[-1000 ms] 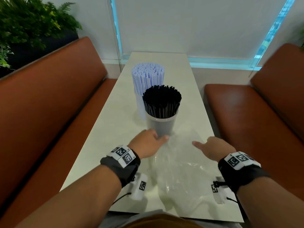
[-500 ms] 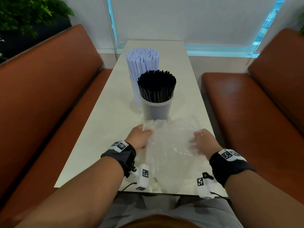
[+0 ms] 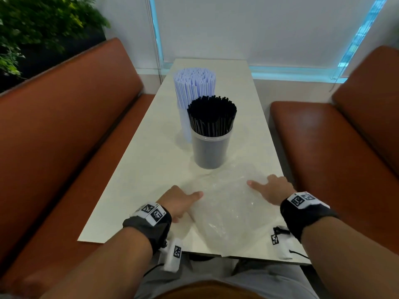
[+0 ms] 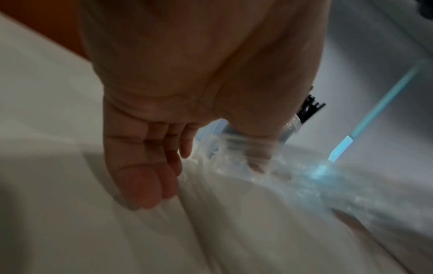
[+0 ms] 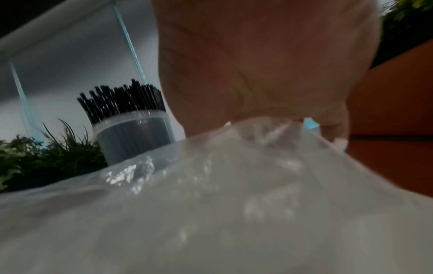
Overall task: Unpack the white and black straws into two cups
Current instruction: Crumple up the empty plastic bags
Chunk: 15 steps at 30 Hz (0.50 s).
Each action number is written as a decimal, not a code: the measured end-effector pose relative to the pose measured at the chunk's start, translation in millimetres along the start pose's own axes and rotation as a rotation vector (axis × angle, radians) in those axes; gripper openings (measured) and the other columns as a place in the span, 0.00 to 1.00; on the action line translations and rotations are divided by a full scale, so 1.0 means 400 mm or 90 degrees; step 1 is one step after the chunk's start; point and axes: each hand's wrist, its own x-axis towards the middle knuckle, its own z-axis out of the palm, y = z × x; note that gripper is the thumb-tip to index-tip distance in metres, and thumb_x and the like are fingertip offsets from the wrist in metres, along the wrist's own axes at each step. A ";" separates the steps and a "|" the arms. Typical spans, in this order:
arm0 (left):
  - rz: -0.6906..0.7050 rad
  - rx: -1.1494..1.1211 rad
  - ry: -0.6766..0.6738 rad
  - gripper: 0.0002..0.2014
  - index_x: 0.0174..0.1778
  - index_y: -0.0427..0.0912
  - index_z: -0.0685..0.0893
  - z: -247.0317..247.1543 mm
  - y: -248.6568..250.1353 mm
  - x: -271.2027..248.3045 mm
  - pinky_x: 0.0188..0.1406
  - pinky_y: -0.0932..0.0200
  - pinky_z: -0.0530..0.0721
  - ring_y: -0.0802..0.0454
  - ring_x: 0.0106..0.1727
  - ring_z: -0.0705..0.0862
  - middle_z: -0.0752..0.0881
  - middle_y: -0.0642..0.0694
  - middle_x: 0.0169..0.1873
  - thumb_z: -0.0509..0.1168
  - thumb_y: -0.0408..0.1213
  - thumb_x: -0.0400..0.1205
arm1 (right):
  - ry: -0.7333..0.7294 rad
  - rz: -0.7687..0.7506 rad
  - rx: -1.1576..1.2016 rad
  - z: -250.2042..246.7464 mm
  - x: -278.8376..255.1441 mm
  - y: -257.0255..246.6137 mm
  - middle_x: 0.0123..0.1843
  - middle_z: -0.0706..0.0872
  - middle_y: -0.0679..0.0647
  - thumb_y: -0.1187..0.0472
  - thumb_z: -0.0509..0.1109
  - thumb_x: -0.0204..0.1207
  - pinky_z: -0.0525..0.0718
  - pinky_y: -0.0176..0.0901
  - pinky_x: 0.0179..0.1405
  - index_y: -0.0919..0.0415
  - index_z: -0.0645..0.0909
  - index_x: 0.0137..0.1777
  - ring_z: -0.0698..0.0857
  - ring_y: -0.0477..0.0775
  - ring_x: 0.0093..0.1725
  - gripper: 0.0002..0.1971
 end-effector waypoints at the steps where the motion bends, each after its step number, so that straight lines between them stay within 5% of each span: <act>1: -0.010 0.044 -0.009 0.34 0.46 0.43 0.80 -0.003 -0.005 0.002 0.34 0.52 0.93 0.44 0.41 0.91 0.88 0.44 0.43 0.67 0.75 0.70 | -0.008 0.026 -0.037 0.014 -0.004 0.002 0.76 0.75 0.65 0.18 0.63 0.67 0.76 0.57 0.73 0.60 0.71 0.79 0.76 0.69 0.74 0.52; 3: -0.024 0.091 -0.042 0.41 0.51 0.40 0.80 -0.007 -0.008 0.002 0.36 0.51 0.93 0.45 0.36 0.93 0.87 0.45 0.44 0.64 0.78 0.67 | -0.021 0.047 -0.008 0.027 -0.005 0.004 0.71 0.80 0.64 0.22 0.70 0.67 0.80 0.53 0.66 0.63 0.74 0.73 0.81 0.67 0.67 0.49; 6: -0.005 0.032 -0.089 0.42 0.58 0.41 0.80 -0.004 0.009 0.003 0.39 0.49 0.93 0.48 0.38 0.93 0.89 0.46 0.48 0.68 0.76 0.64 | -0.056 0.027 0.127 0.034 0.013 0.004 0.58 0.87 0.65 0.38 0.77 0.74 0.80 0.47 0.53 0.70 0.81 0.57 0.86 0.65 0.58 0.31; 9: 0.021 -0.209 -0.035 0.36 0.59 0.42 0.73 0.005 0.029 0.011 0.48 0.44 0.93 0.46 0.50 0.91 0.88 0.48 0.52 0.78 0.63 0.69 | -0.058 0.003 0.302 0.037 0.027 0.016 0.65 0.84 0.63 0.47 0.72 0.82 0.77 0.47 0.67 0.71 0.79 0.71 0.82 0.62 0.67 0.29; 12: -0.007 -0.363 -0.025 0.34 0.58 0.37 0.81 0.004 0.038 0.009 0.43 0.52 0.90 0.45 0.48 0.92 0.93 0.46 0.48 0.79 0.61 0.70 | -0.054 -0.024 0.583 0.038 0.018 0.029 0.67 0.85 0.63 0.48 0.69 0.84 0.80 0.65 0.71 0.62 0.78 0.71 0.84 0.67 0.66 0.22; 15: -0.031 -0.401 -0.112 0.32 0.58 0.45 0.90 0.007 0.041 0.004 0.51 0.50 0.90 0.44 0.52 0.92 0.94 0.46 0.48 0.79 0.64 0.66 | -0.071 -0.043 0.776 0.027 -0.007 0.029 0.62 0.88 0.64 0.50 0.66 0.87 0.84 0.74 0.63 0.56 0.81 0.65 0.88 0.69 0.61 0.13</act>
